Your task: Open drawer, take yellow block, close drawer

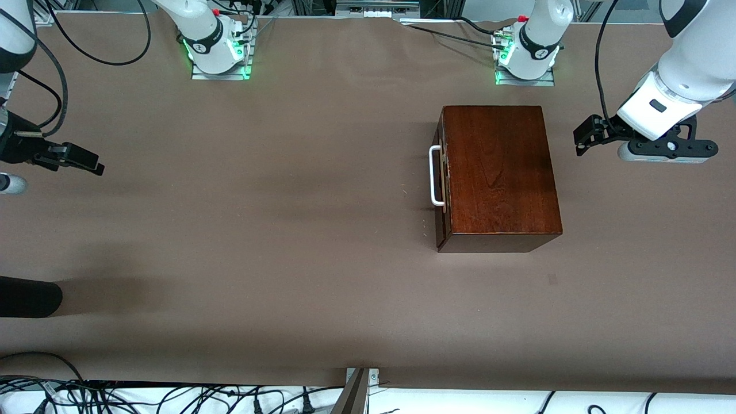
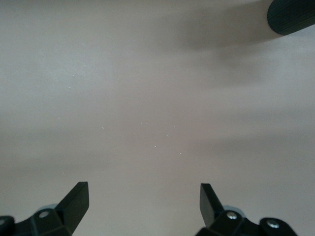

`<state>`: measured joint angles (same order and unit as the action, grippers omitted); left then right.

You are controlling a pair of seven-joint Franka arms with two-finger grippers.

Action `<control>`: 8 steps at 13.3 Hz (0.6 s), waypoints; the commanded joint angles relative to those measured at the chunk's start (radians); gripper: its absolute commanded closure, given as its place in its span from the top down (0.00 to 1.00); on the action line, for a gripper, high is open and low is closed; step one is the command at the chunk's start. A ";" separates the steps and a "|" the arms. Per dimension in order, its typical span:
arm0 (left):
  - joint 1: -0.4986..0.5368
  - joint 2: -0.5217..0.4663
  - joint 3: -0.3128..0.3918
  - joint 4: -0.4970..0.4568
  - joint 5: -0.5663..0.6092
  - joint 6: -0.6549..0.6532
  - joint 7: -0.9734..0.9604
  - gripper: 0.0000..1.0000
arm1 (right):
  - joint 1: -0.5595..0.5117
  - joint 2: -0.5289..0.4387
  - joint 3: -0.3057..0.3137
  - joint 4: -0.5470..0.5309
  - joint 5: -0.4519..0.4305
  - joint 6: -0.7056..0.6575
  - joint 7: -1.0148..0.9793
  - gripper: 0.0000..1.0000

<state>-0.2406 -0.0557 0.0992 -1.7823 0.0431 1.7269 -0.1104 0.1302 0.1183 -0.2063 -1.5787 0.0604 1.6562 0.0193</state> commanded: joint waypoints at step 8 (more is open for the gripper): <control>0.003 -0.021 -0.009 0.000 0.007 -0.006 -0.011 1.00 | -0.055 -0.015 0.048 0.048 0.001 -0.076 0.004 1.00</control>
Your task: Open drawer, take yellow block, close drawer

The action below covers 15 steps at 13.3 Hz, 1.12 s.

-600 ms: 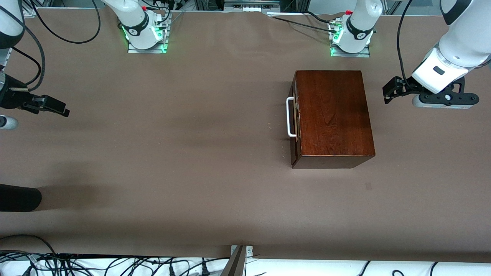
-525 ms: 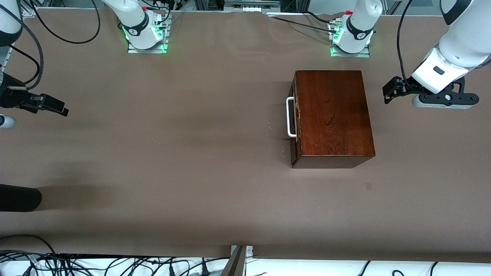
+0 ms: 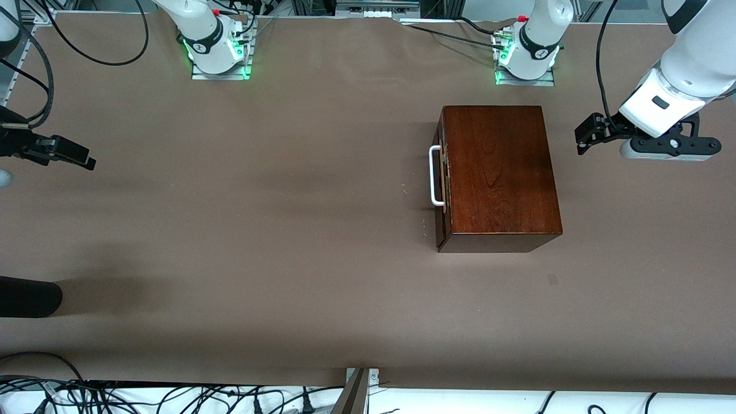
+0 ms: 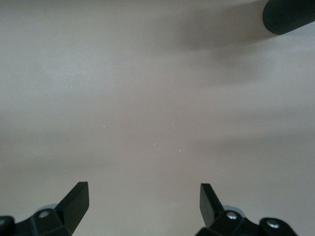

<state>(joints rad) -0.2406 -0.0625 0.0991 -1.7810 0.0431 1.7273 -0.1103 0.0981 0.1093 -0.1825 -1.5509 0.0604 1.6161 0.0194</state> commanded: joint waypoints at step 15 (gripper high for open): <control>-0.020 0.122 -0.114 0.161 0.011 -0.052 -0.107 1.00 | -0.021 0.000 0.018 0.020 0.002 -0.035 0.002 1.00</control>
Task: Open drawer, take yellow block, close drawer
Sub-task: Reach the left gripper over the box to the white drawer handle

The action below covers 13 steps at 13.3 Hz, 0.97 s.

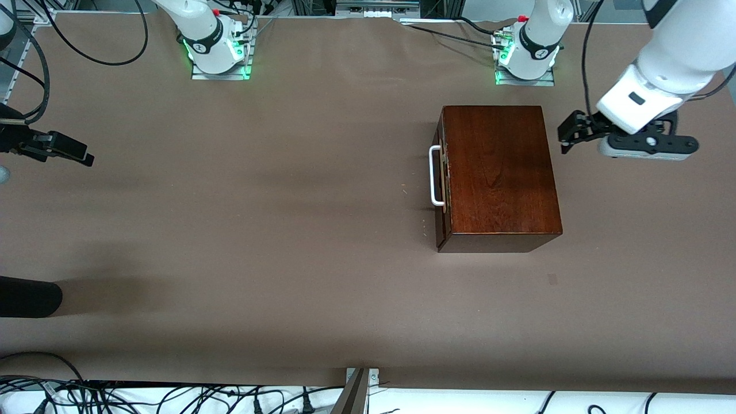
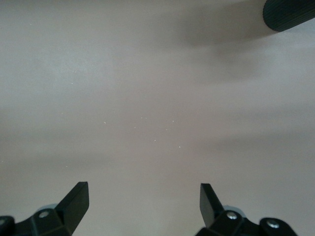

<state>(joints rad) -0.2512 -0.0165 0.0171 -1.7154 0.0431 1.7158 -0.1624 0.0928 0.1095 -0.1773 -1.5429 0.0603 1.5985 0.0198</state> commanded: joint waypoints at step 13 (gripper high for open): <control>-0.224 0.372 -0.275 0.134 0.118 -0.007 -0.613 1.00 | -0.016 -0.004 0.012 0.015 0.006 -0.020 0.002 1.00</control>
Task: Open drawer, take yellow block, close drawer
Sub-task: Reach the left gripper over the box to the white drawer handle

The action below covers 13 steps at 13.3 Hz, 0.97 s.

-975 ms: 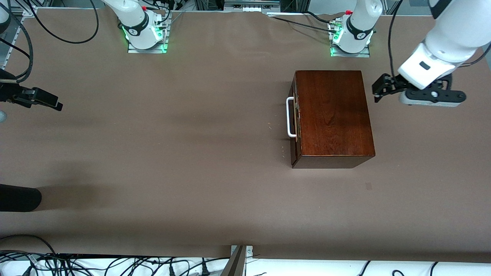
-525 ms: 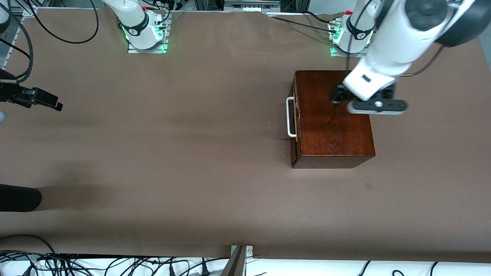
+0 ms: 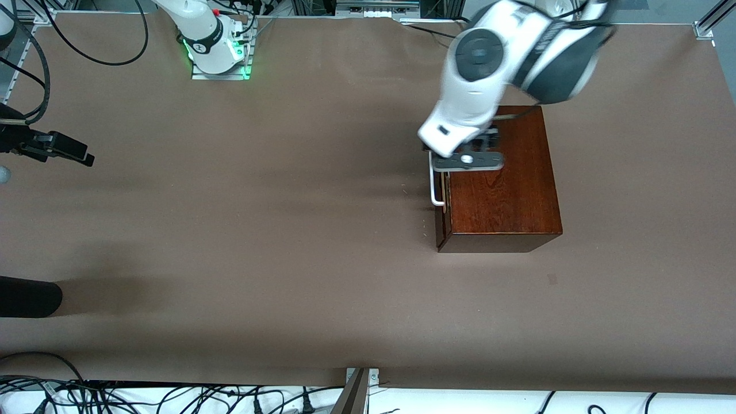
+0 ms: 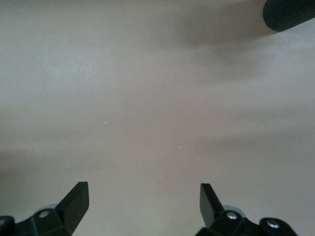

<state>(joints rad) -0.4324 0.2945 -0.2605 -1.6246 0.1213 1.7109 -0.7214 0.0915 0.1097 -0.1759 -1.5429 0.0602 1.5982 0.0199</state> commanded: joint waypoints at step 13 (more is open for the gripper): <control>-0.109 0.230 0.017 0.063 0.162 0.104 -0.067 1.00 | -0.015 -0.004 0.015 0.041 -0.002 -0.024 0.005 1.00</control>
<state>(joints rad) -0.5348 0.4876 -0.2490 -1.6102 0.2520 1.8158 -0.7811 0.0914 0.1090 -0.1749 -1.5172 0.0602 1.5959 0.0199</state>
